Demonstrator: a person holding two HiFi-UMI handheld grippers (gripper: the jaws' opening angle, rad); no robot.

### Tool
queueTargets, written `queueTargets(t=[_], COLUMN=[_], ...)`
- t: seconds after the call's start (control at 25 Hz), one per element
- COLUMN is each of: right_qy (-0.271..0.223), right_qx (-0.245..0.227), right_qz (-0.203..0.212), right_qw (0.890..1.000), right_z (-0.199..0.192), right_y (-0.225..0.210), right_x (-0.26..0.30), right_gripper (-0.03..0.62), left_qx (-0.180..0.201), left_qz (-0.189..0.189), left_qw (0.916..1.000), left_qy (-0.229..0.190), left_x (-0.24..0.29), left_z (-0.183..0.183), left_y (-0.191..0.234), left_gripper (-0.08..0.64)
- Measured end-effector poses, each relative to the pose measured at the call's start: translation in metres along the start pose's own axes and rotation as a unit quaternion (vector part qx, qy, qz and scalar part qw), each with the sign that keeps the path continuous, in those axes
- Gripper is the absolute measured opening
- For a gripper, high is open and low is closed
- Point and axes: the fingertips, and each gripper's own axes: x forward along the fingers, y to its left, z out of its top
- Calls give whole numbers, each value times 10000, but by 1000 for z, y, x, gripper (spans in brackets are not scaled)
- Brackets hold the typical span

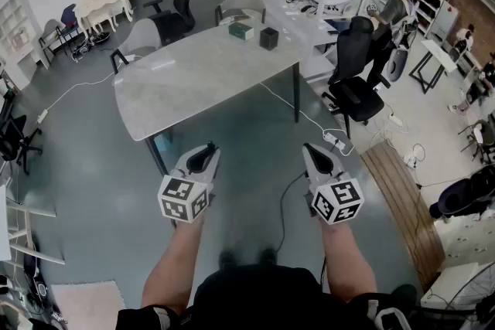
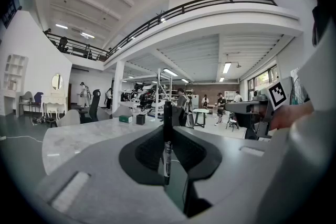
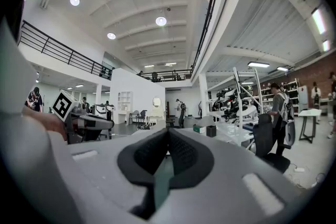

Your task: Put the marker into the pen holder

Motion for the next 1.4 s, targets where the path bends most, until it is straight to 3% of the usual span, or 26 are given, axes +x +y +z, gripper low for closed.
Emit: queueTargets(t=[0.84, 1.12, 1.4], right_qy=[100, 244, 307], right_qx=[269, 302, 246], right_qz=[273, 270, 234], right_qw=[9992, 9989, 9990], right_z=[-18, -24, -22], right_y=[-75, -92, -117], right_x=[-38, -15, 43], right_gripper=[3, 3, 3], left_qx=[-53, -163, -244], left_qz=[31, 6, -66], left_qw=[10000, 9999, 9996], left_qy=[30, -1, -159], left_x=[58, 87, 139], left_z=[-4, -3, 2], left_y=[-77, -65, -20], left_gripper=[54, 54, 54])
